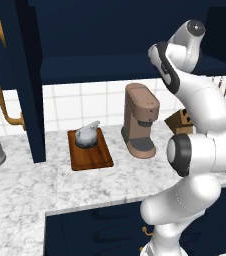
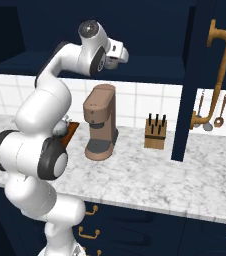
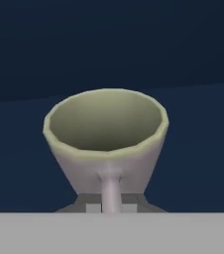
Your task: Pick the kettle from the counter and place it on the tray. Then pick the mug from the cabinet and place it on the tray. Then close the cabinet doors.
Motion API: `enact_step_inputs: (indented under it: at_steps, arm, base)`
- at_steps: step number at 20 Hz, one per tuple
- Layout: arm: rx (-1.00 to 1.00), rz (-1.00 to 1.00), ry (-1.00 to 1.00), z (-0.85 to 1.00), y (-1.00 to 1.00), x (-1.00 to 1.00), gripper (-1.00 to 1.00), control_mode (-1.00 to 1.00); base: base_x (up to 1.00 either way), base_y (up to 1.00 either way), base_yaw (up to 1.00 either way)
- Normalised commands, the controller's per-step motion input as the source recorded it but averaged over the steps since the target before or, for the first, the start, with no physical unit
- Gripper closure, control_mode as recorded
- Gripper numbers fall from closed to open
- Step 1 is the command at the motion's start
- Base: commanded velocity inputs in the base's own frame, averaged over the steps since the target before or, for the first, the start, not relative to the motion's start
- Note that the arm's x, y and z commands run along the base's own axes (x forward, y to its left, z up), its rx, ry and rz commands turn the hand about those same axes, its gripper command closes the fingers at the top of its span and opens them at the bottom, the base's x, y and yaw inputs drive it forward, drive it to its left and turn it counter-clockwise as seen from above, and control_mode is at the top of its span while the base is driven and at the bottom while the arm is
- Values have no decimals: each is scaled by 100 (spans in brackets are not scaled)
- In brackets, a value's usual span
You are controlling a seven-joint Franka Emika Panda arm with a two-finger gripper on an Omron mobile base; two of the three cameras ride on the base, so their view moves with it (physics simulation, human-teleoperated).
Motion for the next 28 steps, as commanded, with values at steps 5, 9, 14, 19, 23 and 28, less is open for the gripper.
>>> enact_step_inputs:
  at_steps: [5,9,14,19,23,28]
  arm:
    - [0,5,-6,-1,0,-20,100,-100]
    - [0,11,0,0,1,-68,100,-100]
    - [0,18,-1,0,15,-88,100,-100]
    - [0,24,-2,-5,35,-91,100,-100]
    - [0,27,0,-11,43,-79,100,-100]
    - [-3,27,0,-23,41,-46,100,-100]
  base:
    - [0,0,0]
    - [0,0,0]
    - [0,0,0]
    - [0,0,0]
    - [0,0,0]
    - [0,0,0]
